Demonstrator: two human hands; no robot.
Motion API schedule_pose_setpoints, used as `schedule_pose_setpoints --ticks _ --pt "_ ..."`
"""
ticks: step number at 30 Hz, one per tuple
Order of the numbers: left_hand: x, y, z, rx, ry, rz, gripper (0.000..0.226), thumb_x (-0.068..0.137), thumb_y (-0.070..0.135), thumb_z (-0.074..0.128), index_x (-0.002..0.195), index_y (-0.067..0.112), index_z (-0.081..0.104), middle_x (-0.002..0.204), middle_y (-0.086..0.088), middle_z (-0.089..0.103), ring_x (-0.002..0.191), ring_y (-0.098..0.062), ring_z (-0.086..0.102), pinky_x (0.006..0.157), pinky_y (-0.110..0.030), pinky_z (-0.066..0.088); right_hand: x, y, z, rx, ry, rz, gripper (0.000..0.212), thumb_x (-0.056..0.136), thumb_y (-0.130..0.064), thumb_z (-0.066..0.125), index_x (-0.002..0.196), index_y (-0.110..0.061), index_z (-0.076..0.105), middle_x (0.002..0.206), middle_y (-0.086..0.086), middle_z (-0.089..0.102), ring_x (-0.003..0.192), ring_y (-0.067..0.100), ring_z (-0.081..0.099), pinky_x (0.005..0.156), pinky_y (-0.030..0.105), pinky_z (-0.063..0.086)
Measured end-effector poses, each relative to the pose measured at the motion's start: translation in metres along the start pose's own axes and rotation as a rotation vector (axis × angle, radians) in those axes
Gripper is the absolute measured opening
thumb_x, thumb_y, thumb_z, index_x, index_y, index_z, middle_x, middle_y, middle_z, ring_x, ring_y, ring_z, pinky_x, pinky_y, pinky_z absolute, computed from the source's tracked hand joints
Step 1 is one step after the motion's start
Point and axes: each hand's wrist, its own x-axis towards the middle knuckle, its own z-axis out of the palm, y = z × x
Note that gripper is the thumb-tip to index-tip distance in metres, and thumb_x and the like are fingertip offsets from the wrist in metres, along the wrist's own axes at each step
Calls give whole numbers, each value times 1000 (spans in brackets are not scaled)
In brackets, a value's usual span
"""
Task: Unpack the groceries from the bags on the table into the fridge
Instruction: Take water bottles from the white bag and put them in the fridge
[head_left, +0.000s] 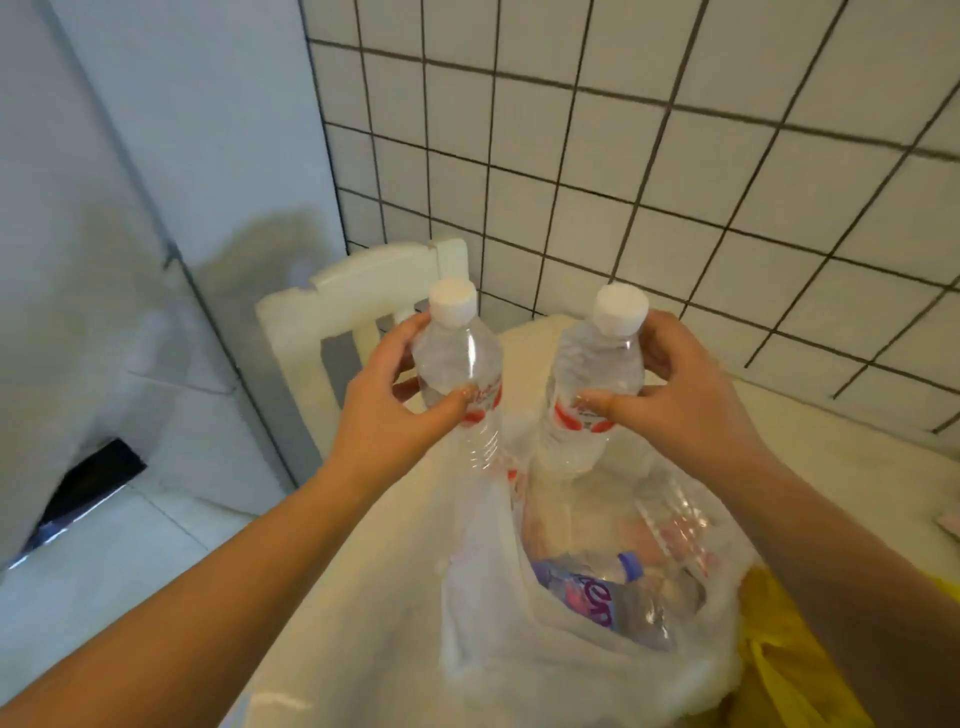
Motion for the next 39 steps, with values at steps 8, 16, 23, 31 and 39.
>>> schedule_pose_setpoints --ticks 8,16,23,31,39 --pt "-88 37 -145 45 196 17 63 66 39 73 119 52 42 107 40 54 105 6 56 80 -8 47 -24 -133 85 62 -231 -219 65 61 -33 81 110 -51 43 99 -37 56 96 -20 52 72 4 47" --pt "-229 32 -297 117 213 -56 62 65 50 67 122 50 42 117 33 55 110 3 56 80 -9 47 -125 -227 206 117 -408 -265 66 55 -36 80 113 -43 50 107 -25 63 100 -6 60 75 14 52" --pt "-302 22 -426 166 266 -139 63 62 55 65 120 50 41 112 43 52 109 10 53 74 -4 45 -192 -299 316 239 -516 -249 69 45 -51 73 110 -42 51 107 -15 67 98 2 64 80 22 54" --pt "-324 -5 -542 214 446 -233 68 60 54 72 121 49 43 125 18 57 111 -2 57 89 -27 53 -184 -368 442 297 -635 -269 62 51 -40 76 108 -42 51 102 -19 66 94 -4 63 73 9 50" --pt "-269 -58 -656 242 549 -238 63 68 47 77 123 41 46 123 13 59 111 -6 59 86 -34 55 -118 -418 577 416 -672 -317 57 64 -21 78 107 -43 48 106 -25 59 96 -15 56 67 2 45"
